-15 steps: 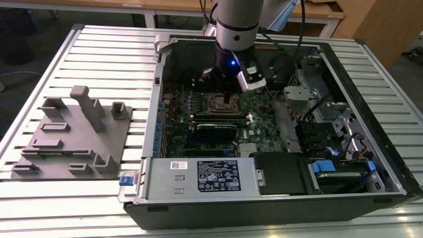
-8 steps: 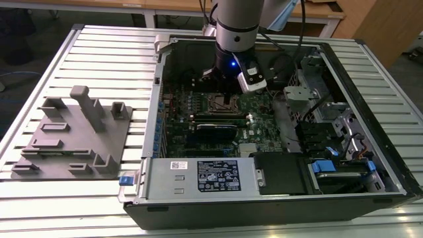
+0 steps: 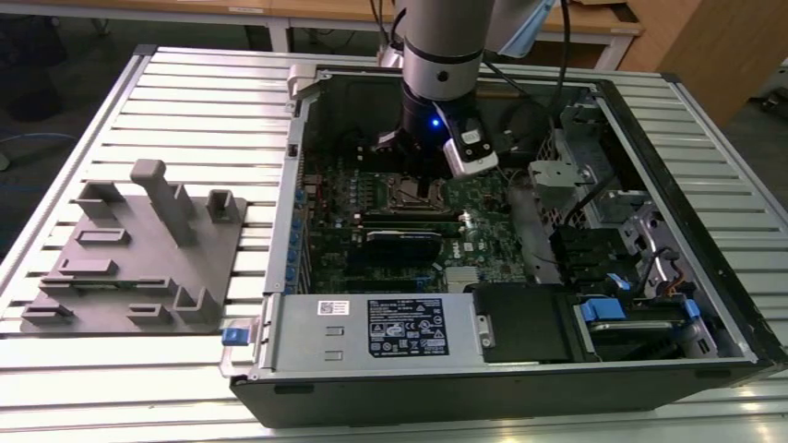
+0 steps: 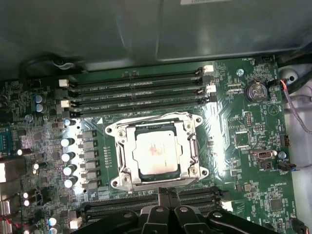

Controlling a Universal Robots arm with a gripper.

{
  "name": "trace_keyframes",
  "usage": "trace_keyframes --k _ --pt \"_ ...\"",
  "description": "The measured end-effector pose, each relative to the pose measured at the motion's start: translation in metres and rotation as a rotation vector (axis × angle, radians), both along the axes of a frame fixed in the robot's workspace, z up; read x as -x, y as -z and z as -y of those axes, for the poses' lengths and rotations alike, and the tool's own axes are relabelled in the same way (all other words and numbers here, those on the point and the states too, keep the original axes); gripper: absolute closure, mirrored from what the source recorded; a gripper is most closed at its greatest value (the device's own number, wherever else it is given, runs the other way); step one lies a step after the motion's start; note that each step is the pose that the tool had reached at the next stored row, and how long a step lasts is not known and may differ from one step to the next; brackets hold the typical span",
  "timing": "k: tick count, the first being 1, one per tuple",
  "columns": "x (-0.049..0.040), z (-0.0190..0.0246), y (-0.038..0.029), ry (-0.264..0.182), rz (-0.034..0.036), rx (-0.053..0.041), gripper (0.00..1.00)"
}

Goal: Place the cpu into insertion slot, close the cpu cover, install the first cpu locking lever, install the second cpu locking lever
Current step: 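Install the second cpu locking lever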

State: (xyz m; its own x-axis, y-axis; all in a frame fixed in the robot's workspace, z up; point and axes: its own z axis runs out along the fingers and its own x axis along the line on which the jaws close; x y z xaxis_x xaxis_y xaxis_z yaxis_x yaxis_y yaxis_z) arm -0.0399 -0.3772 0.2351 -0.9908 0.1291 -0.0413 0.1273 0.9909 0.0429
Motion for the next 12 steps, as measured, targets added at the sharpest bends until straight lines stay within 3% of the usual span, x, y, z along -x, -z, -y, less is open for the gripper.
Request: trace_keyframes --k 12 --pt "0.0063 0.0062 0.0014 -0.002 0.0058 -0.0001 0.89"
